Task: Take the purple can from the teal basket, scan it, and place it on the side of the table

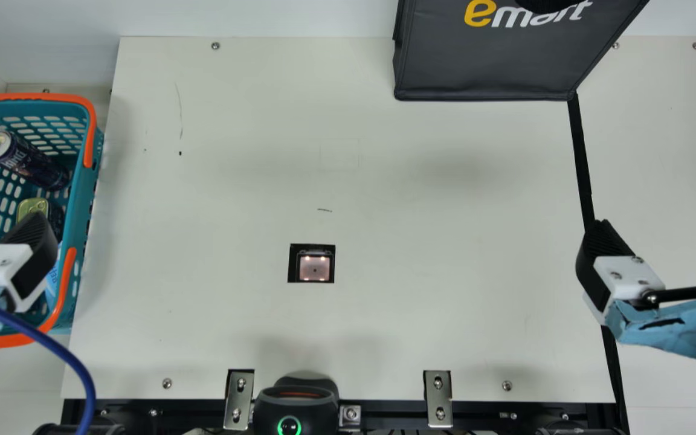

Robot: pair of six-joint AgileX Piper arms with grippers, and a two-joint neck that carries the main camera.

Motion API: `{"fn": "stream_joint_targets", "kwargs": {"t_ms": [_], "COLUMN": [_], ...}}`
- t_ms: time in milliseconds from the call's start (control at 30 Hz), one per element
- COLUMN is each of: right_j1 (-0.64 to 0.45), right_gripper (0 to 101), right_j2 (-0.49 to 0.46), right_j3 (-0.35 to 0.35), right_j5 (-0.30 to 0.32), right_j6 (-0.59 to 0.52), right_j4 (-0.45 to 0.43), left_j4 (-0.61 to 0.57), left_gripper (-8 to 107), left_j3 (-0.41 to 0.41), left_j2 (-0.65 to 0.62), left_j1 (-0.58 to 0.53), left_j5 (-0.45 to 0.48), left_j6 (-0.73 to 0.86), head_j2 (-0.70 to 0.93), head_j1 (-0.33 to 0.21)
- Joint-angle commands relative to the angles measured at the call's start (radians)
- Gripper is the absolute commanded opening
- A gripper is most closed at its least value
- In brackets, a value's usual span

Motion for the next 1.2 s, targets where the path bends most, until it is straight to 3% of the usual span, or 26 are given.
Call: {"fn": "stream_joint_targets", "kwargs": {"t_ms": [0,400,900,1167], "right_j1": [0.0,0.0,0.0,0.0], "right_gripper": [95,95,95,95], "right_j2": [0.0,0.0,0.0,0.0], "right_j3": [0.0,0.0,0.0,0.0], "right_j5": [0.0,0.0,0.0,0.0], "right_j6": [0.0,0.0,0.0,0.0], "right_j4": [0.0,0.0,0.0,0.0], "left_j4": [0.0,0.0,0.0,0.0], "left_gripper": [90,90,90,90], "left_j3": [0.0,0.0,0.0,0.0], "left_j2": [0.0,0.0,0.0,0.0], "left_j1": [0.0,0.0,0.0,0.0], "left_j5": [0.0,0.0,0.0,0.0], "left_j6": [0.0,0.0,0.0,0.0], "head_j2": [0.003,0.003,0.352,0.352], "head_j1": [-0.029,-0.029,-0.029,-0.029]}}
